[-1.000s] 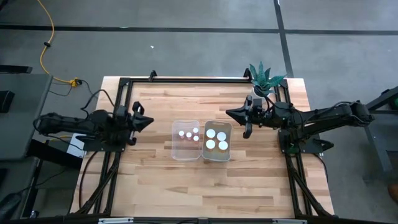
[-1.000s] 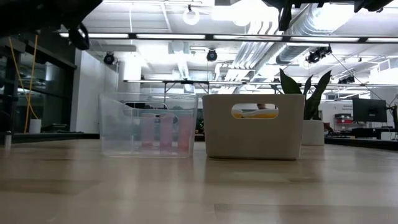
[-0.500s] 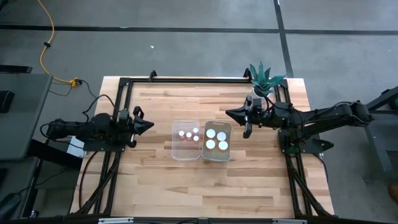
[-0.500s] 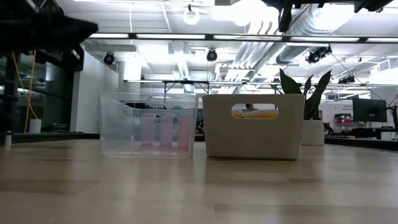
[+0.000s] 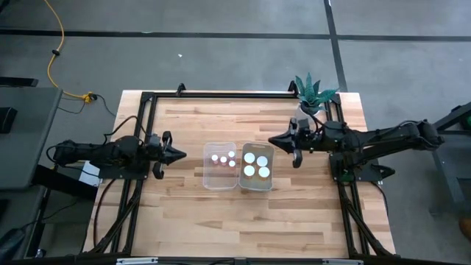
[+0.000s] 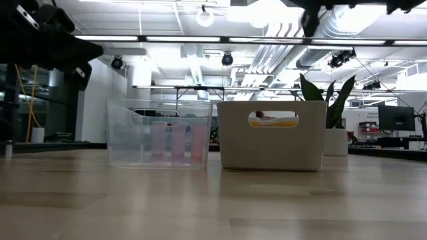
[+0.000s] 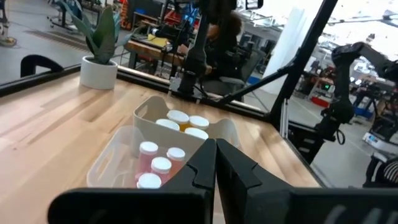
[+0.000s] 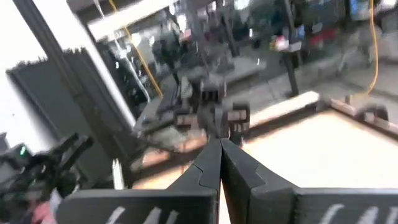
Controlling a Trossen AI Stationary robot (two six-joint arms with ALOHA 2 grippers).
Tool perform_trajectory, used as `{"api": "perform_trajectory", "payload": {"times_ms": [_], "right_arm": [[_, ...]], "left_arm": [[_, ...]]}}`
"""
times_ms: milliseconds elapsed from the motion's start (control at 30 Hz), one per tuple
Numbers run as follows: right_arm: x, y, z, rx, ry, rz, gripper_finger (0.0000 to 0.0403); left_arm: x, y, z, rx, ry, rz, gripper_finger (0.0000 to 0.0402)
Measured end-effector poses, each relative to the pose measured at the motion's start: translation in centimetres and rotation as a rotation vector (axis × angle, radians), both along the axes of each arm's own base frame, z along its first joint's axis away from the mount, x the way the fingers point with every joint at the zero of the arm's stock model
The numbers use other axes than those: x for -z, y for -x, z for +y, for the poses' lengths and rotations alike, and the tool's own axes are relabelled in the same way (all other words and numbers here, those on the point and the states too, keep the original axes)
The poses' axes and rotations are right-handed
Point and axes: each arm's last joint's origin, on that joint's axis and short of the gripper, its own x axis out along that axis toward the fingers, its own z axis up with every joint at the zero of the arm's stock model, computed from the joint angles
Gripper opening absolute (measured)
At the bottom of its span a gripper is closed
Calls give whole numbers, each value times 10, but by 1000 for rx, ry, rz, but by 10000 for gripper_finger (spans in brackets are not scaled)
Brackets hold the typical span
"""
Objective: Pick and place medicine bottles into bin by pill shape (circle, oval)
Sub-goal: Return to Home Position
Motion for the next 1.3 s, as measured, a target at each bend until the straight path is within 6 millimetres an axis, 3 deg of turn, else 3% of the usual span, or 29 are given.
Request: {"api": "perform_trajectory", "payload": {"times_ms": [167, 400, 700, 900, 1033, 1300], "right_arm": [[11, 27, 0, -21, -34, 40, 0], [51, 77, 2, 47, -57, -83, 0], [72, 113, 0, 34, -50, -148, 0], [80, 128, -2, 39, -36, -184, 0], [81, 127, -2, 54, 14, -177, 0], [109, 119, -1, 29, -23, -169, 0]], "left_arm": [[0, 0, 0, -3, 15, 1, 0], [0, 0, 0, -3, 15, 0, 3], [0, 0, 0, -3, 15, 0, 3], [0, 0, 0, -3, 15, 0, 3], [0, 0, 0, -4, 15, 0, 3], [0, -1, 0, -10, 15, 4, 3]]}}
